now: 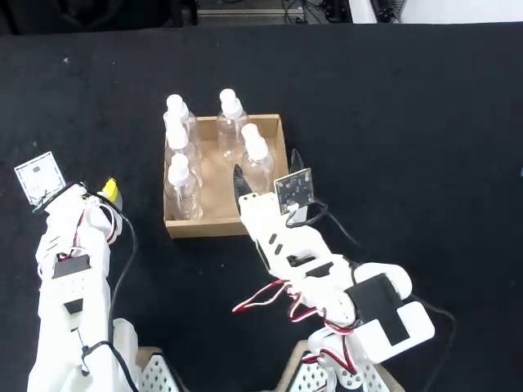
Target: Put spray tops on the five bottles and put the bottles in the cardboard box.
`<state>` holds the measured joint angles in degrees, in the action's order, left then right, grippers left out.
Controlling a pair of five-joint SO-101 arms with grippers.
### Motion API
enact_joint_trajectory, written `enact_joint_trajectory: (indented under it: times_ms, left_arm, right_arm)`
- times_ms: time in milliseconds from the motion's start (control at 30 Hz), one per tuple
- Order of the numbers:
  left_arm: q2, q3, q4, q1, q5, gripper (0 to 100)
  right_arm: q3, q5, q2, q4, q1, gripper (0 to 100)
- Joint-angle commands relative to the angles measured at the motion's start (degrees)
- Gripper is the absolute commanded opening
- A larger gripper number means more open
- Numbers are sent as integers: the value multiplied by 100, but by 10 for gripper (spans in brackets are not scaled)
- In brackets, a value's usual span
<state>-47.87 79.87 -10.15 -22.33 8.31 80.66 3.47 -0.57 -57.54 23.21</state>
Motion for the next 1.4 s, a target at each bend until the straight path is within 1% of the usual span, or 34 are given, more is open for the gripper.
enact_joint_trajectory:
  times_ms: [0,167,367,1000,1200,1367]
  left_arm:
    - [-44,-75,114,13,-35,202]
    - [-44,-75,114,13,-35,202]
    - [-53,-84,114,13,-35,202]
    - [-53,-101,114,13,-35,202]
    - [-53,-101,114,13,-35,202]
    - [-53,-101,114,13,-35,202]
  right_arm:
    - [-75,-53,31,35,-44,374]
    - [145,-53,-207,-211,62,375]
    - [145,-35,-435,105,44,380]
    - [-92,-53,-470,105,79,380]
    - [110,-35,-998,158,79,380]
    - [145,-35,-1165,273,79,379]
